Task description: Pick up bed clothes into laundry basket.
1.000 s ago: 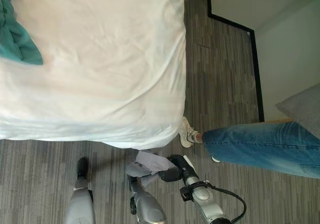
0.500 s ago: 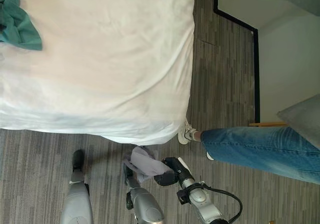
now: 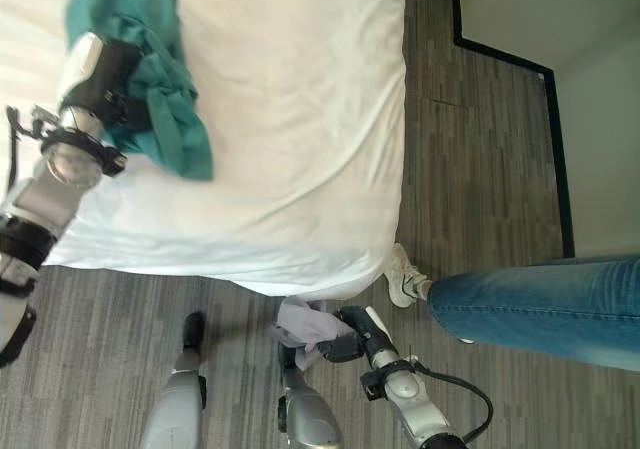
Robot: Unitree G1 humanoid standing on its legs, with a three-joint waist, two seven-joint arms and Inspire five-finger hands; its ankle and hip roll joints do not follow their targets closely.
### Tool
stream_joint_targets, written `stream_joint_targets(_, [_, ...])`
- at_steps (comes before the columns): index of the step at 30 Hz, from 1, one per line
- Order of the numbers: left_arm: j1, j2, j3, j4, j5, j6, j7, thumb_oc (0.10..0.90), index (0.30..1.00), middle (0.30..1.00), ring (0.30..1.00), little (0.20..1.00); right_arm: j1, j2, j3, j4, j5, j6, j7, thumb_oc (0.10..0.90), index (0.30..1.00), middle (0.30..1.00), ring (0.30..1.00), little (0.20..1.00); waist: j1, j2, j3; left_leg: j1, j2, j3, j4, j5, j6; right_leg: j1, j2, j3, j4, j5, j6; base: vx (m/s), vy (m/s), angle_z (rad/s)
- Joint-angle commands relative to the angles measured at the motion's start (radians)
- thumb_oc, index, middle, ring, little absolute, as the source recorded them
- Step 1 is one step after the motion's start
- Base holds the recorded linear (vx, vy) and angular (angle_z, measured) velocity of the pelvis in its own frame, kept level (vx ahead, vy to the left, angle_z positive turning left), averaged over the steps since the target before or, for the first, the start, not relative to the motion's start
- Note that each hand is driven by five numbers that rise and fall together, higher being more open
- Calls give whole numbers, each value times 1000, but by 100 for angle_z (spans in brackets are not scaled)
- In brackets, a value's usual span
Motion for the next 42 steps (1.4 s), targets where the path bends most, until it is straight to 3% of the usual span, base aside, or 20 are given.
stream_joint_targets(1, [145, -56, 227, -173, -159, -151, 28, 400, 300, 300, 300, 300, 63, -50, -177, -130, 41, -68, -66, 400, 300, 300, 300, 300, 26, 39, -89, -26, -6, -57, -48, 44, -18, 99, -26, -7, 143, -175, 25, 58, 33, 9])
stream_joint_targets(3, [378, -126, 355, -321, -245, -177, -29, 400, 300, 300, 300, 300, 75, -55, -272, -203, 34, -64, -88, 400, 300, 300, 300, 300, 51, 77, -129, 8, -28, -60, -43, 36, -18, 152, -38, -21, 138, -187, 15, 71, 18, 16])
stream_joint_targets(4, [385, -128, 357, -327, -244, -174, -29, 400, 300, 300, 300, 300, 78, -57, -271, -205, 33, -64, -88, 400, 300, 300, 300, 300, 48, 78, -131, 10, -29, -61, -44, 36, -18, 154, -40, -23, 137, -188, 15, 54, -22, 11])
stream_joint_targets(6, [548, -165, 444, -426, -265, -186, -58, 400, 300, 300, 300, 300, 78, -66, -320, -272, 17, -64, -101, 400, 300, 300, 300, 300, 72, 108, -158, 12, -39, -67, -30, 41, -20, 186, -42, -38, 122, -183, 9, 8, -8, 19])
stream_joint_targets(7, [695, -211, 502, -487, -314, -185, -105, 400, 300, 300, 300, 300, 90, -51, -361, -299, 25, -66, -101, 400, 300, 300, 300, 300, 90, 125, -187, 24, -52, -75, -27, 39, -20, 216, -48, -48, 107, -189, 3, 24, 7, 36])
stream_joint_targets(12, [1002, -308, 608, -617, -375, -162, -194, 400, 300, 300, 300, 300, 132, -3, -416, -442, 108, -91, -47, 400, 300, 300, 300, 300, 124, 144, -253, 40, -67, -92, -19, 36, -16, 273, -49, -66, 76, -200, -12, 41, -14, 30])
stream_joint_targets(16, [1105, -392, 611, -657, -475, -137, -247, 400, 300, 300, 300, 300, 175, 36, -424, -495, 137, -88, -29, 400, 300, 300, 300, 300, 135, 144, -279, 46, -70, -94, -17, 35, -10, 290, -45, -68, 67, -206, -20, 20, -30, 10])
stream_joint_targets(20, [1111, -445, 540, -667, -533, -113, -294, 400, 300, 300, 300, 300, 223, 69, -401, -556, 160, -75, -6, 400, 300, 300, 300, 300, 126, 139, -300, 57, -67, -89, -13, 34, -7, 306, -39, -64, 62, -212, -26, 7, -16, 1])
stream_joint_targets(27, [973, -406, 457, -682, -486, -127, -278, 400, 300, 300, 300, 300, 177, 84, -365, -647, 188, -83, -21, 400, 300, 300, 300, 300, 81, 133, -329, 96, -49, -41, 9, 1, 9, 296, -24, -7, 95, -219, -34, -8, 1, -19])
stream_joint_targets(42, [937, -416, 423, -667, -478, -122, -270, 400, 300, 300, 300, 300, 185, 83, -339, -636, 207, -75, -21, 400, 300, 300, 300, 300, 51, 120, -364, 99, -46, -20, 19, -10, 2, 307, -26, -4, 86, -213, -33, 1, 2, -6])
